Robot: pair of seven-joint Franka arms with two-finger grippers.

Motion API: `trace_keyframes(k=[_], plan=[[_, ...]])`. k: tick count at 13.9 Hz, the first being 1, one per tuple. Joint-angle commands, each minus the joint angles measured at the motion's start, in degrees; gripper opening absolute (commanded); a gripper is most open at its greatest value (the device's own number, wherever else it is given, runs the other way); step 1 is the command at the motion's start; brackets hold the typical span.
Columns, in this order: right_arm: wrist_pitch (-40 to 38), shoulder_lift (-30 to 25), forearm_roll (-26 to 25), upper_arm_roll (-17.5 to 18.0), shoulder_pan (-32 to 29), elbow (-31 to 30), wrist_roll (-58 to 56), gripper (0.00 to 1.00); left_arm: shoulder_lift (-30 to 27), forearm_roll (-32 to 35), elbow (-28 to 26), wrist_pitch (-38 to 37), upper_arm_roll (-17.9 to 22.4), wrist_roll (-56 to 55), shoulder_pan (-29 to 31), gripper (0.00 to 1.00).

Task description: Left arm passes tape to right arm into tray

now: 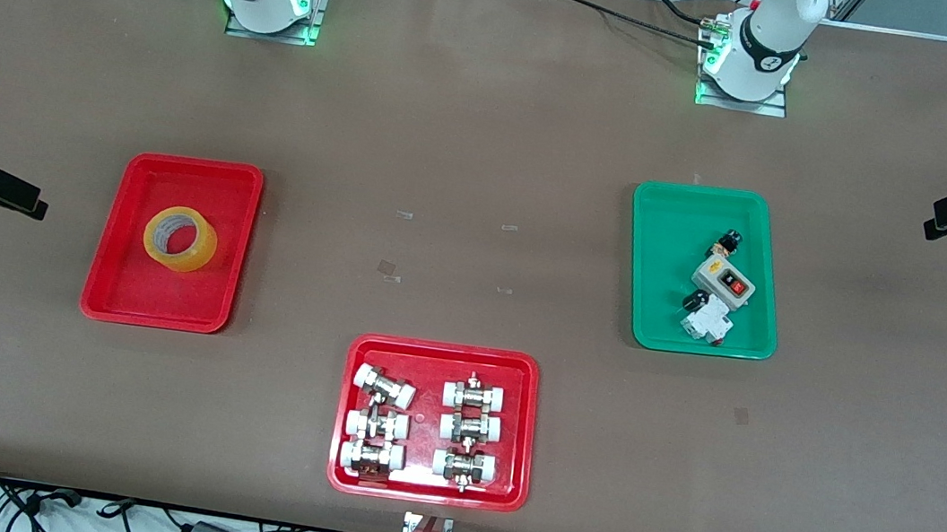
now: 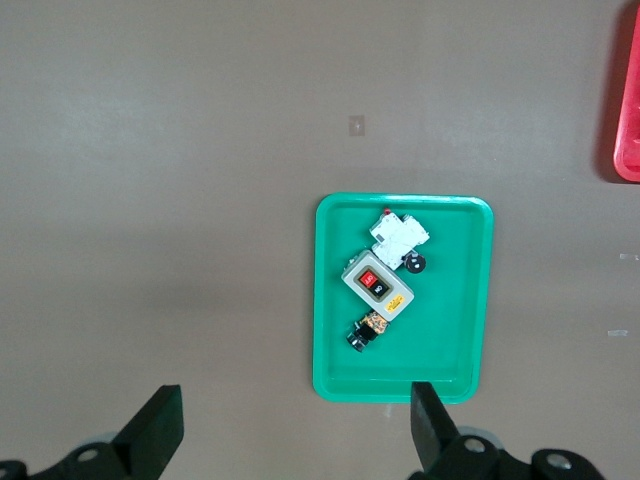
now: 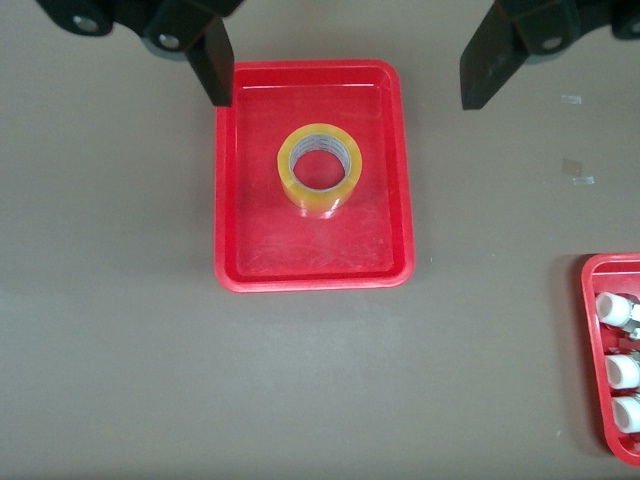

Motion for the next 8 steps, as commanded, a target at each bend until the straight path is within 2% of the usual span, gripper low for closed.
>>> trace_keyframes(k=[1,3,6,8], plan=[[3.85,-3.62,-0.99,0.32,-0.47,-4.75,0.80,1.00,-0.87,-0.14,0.37,-0.86,-0.53,2.76,1.44,1.00],[10.10,-9.24,-0.99,0.32,-1.26,-13.62,-0.08,1.00,-0.78,-0.05,0.55,-0.86,-0.53,3.74,1.35,1.00],[10.03,-12.24,-1.25,0.32,-1.44,-16.90,-0.17,1.00,-0.26,-0.14,0.90,-0.51,-0.53,3.48,0.74,1.00],[12.30,-16.27,-2.65,0.32,-1.35,-23.21,-0.87,1.00,-0.26,-0.14,1.08,-0.50,-0.53,3.04,0.39,1.00]])
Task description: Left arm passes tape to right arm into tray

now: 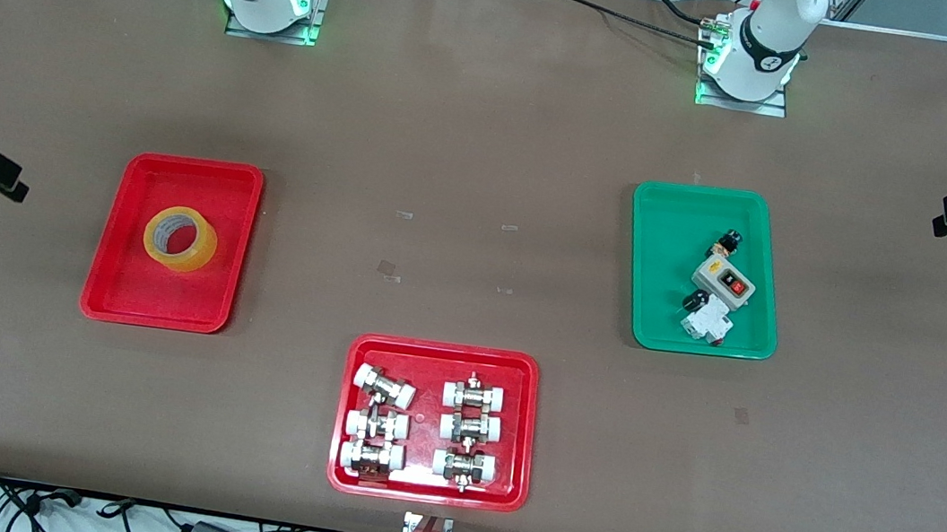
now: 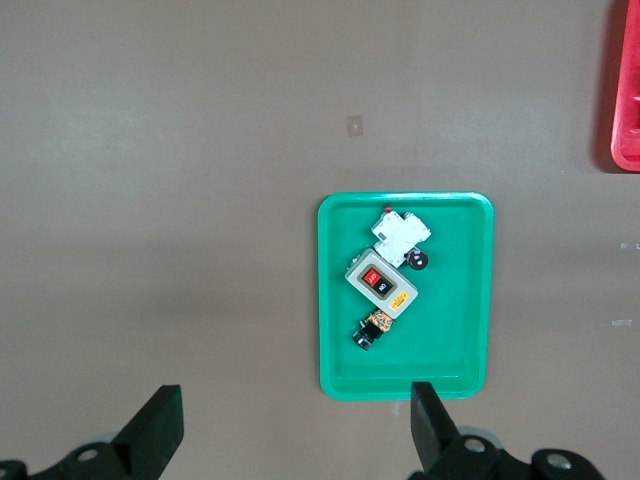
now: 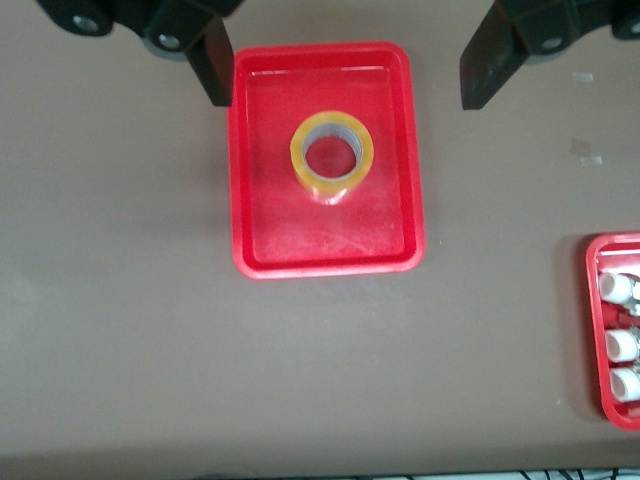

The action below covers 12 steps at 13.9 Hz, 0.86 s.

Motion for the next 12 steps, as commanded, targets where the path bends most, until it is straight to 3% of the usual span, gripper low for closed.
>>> trace_keyframes(k=[1,6,12], plan=[[4.85,-7.99,-2.26,0.42,-0.32,-11.83,-0.79,1.00,0.23,-0.14,1.06,-0.46,-0.18,0.50,-0.21,1.00],[8.99,-14.60,-2.27,0.51,-0.24,-22.31,-1.23,1.00,0.23,-0.14,1.23,-0.28,-0.18,0.76,-0.13,1.00],[4.60,-14.61,-1.39,0.69,-0.15,-20.83,-1.32,1.00,0.23,-0.23,1.23,-0.28,-0.27,0.50,-0.30,1.00]])
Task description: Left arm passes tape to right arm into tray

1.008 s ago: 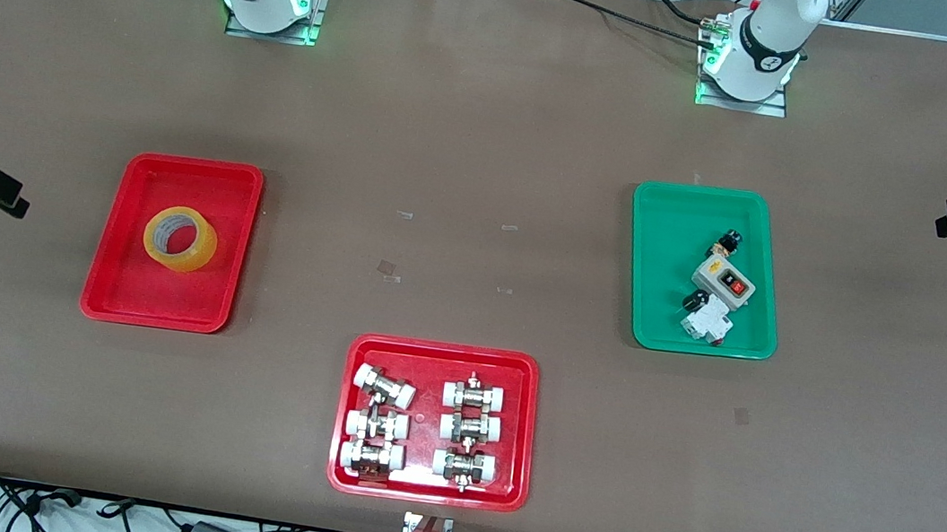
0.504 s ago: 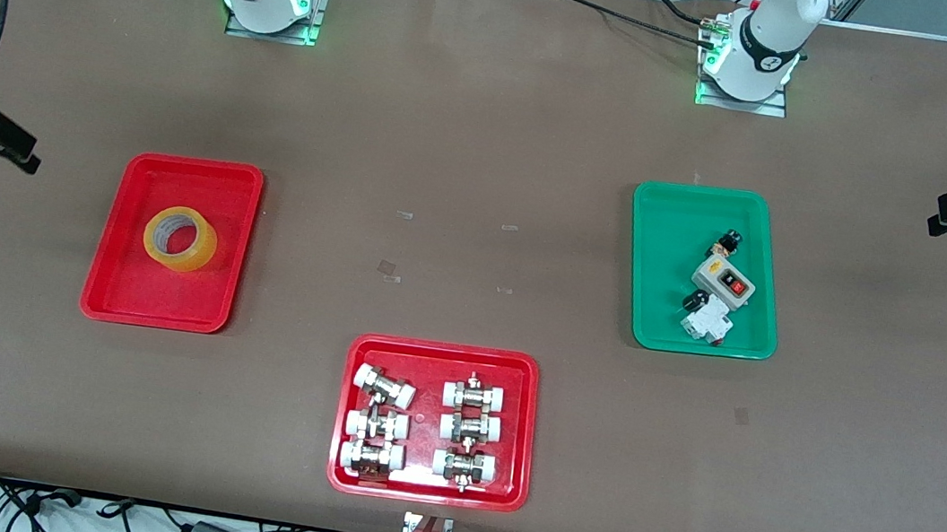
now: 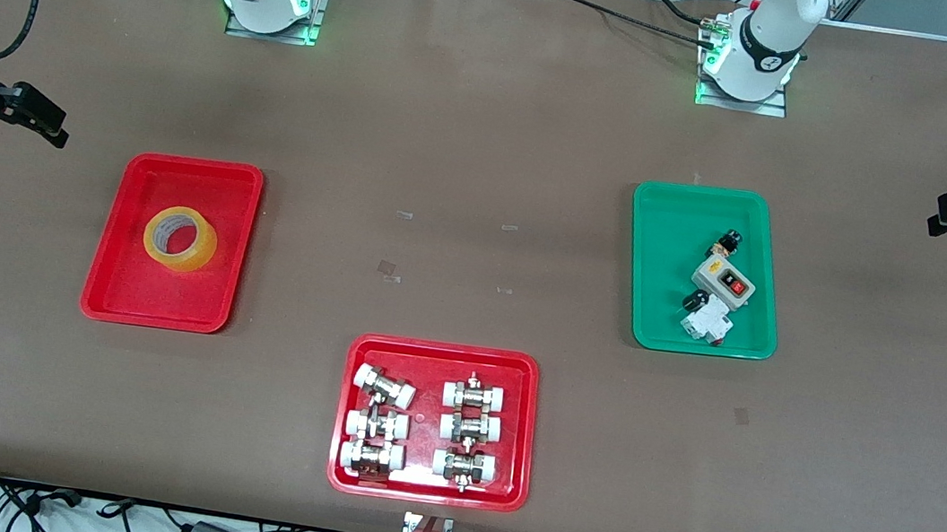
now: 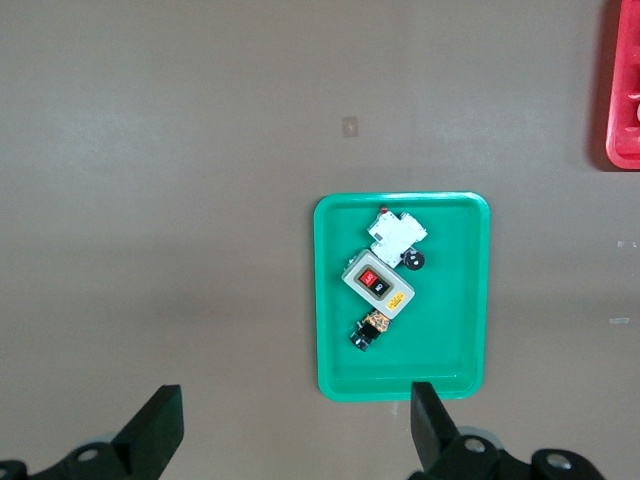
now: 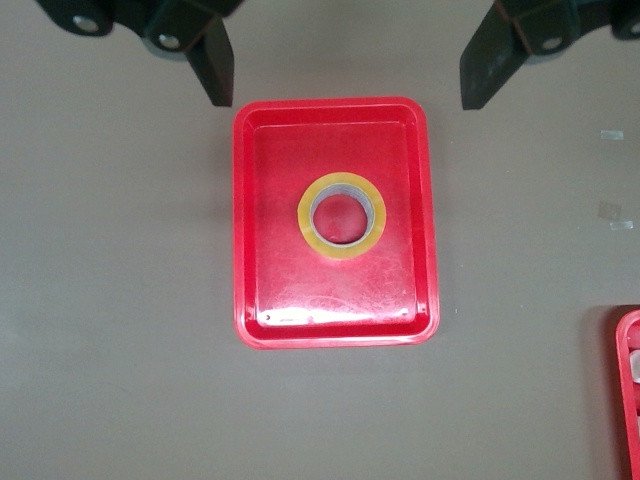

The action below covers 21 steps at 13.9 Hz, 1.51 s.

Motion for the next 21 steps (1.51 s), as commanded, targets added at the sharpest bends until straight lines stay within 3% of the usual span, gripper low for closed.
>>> trace_keyframes(k=[1,21], plan=[[-0.84,-1.14,0.03,0.22,-0.17,-0.47,-0.66,1.00,0.23,-0.23,1.18,-0.27,-0.09,0.41,-0.10,1.00],[-3.29,-2.19,0.29,0.39,-1.13,-0.29,-0.66,1.00,-0.38,-0.23,0.66,-0.01,-0.70,0.41,0.16,1.00]])
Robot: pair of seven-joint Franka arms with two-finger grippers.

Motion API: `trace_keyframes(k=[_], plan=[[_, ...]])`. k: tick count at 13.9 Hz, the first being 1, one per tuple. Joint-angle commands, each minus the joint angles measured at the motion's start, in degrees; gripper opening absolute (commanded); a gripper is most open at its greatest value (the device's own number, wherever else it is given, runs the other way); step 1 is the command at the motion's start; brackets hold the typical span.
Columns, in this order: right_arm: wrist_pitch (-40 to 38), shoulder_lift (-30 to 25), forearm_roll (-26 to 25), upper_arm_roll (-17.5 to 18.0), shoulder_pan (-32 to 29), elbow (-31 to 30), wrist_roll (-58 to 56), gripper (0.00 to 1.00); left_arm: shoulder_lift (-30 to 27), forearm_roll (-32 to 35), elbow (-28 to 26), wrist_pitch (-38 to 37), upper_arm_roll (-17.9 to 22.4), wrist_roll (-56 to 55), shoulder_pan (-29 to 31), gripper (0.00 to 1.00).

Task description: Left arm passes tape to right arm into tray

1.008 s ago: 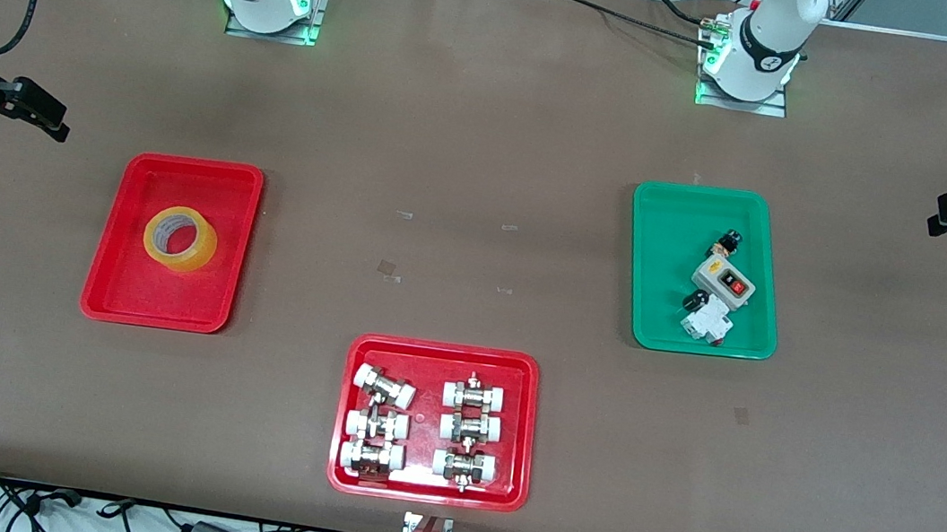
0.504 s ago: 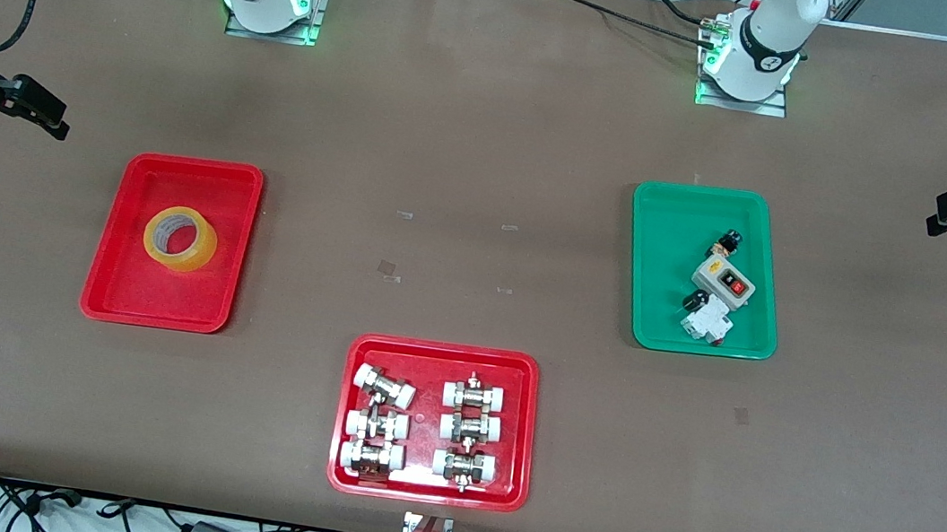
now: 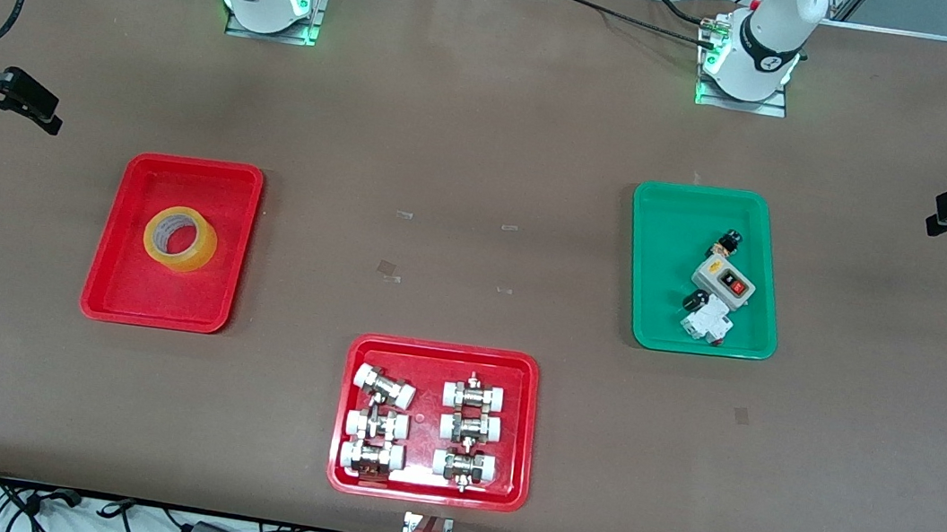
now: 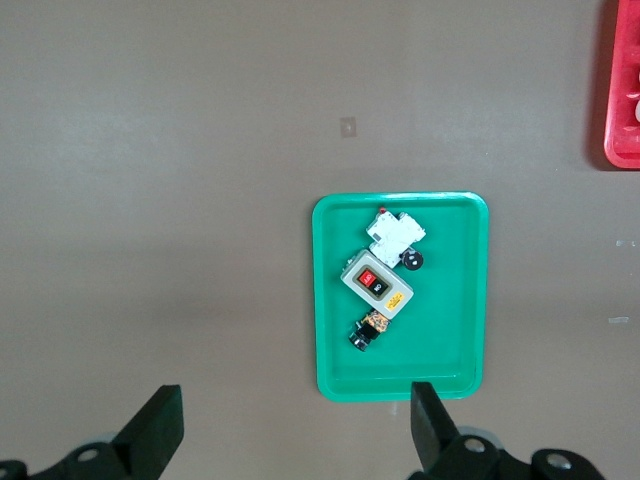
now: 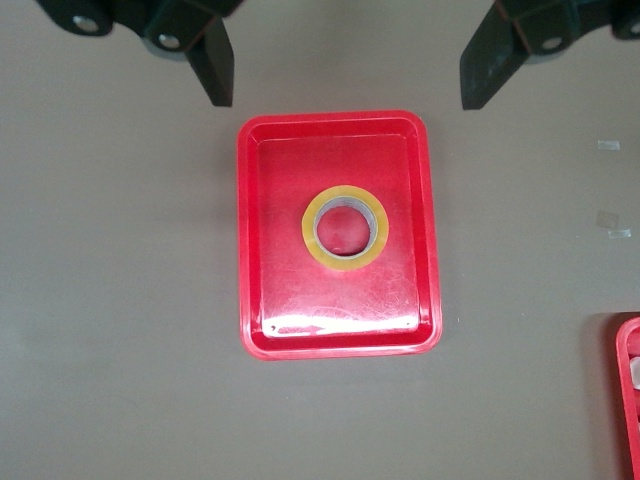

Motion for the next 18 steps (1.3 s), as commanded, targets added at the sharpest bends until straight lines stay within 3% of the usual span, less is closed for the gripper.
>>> trace_keyframes(k=[1,9,13,18], plan=[[-1.73,-1.00,0.25,0.43,-0.49,-0.34,-0.66,1.00,-0.54,-0.23,0.64,-0.08,-0.77,0.41,0.27,1.00],[-3.58,-1.35,0.25,0.52,-0.31,-0.34,-0.75,1.00,-2.74,-0.14,-2.17,0.01,-0.86,0.93,0.45,1.00],[-3.14,-1.35,0.25,0.52,-0.31,-0.34,-0.75,1.00,-6.69,-0.14,-8.31,4.66,-0.86,1.02,0.54,1.00],[-3.14,-1.35,0.25,0.52,-0.23,-0.34,-0.75,1.00,-6.43,0.03,-7.88,4.23,-0.86,0.85,0.36,1.00]])
